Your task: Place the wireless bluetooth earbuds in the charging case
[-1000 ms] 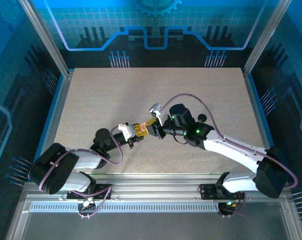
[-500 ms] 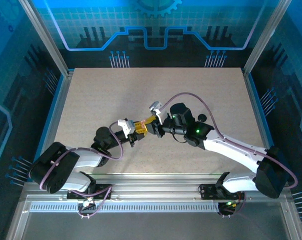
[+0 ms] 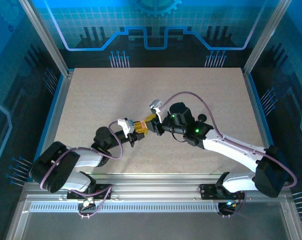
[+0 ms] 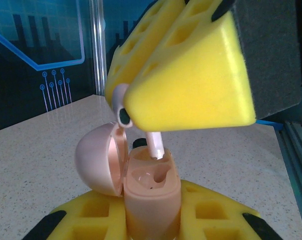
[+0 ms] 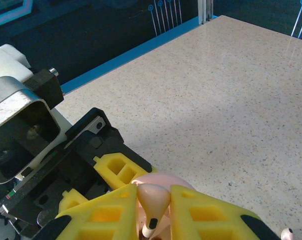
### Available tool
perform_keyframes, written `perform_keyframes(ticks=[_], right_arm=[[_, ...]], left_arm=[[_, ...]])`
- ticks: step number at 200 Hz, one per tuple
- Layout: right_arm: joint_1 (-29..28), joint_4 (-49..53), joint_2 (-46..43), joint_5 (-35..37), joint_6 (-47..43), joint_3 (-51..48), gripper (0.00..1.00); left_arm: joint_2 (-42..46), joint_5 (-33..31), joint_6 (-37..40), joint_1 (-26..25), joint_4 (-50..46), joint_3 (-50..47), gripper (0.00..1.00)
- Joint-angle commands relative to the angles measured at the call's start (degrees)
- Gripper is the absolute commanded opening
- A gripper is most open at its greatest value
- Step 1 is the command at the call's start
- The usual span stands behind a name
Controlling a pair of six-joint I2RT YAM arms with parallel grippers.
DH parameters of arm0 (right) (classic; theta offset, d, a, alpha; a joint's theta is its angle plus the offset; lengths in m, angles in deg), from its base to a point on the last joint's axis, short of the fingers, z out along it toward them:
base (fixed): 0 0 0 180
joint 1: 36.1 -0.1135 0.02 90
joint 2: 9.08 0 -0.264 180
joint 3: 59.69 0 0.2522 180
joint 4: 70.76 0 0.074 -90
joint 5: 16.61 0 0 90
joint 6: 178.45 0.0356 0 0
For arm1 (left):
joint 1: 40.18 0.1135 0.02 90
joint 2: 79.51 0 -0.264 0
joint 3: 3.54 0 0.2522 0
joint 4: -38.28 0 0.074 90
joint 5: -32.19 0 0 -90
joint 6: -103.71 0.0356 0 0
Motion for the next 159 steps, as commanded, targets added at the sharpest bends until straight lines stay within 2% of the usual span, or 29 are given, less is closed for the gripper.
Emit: perform_keyframes(ticks=[1, 159], right_arm=[[-0.9, -1.5, 0.8, 0.6, -0.7, 1.4, 0.21], [-0.9, 1.3, -1.0, 0.0, -1.3, -0.9, 0.21]], left_arm=[[-0.4, 1.1, -1.3, -0.4, 2.9, 1.5, 0.13], [-0.2, -0.9, -4.3, -0.2, 4.4, 2.8, 0.14]])
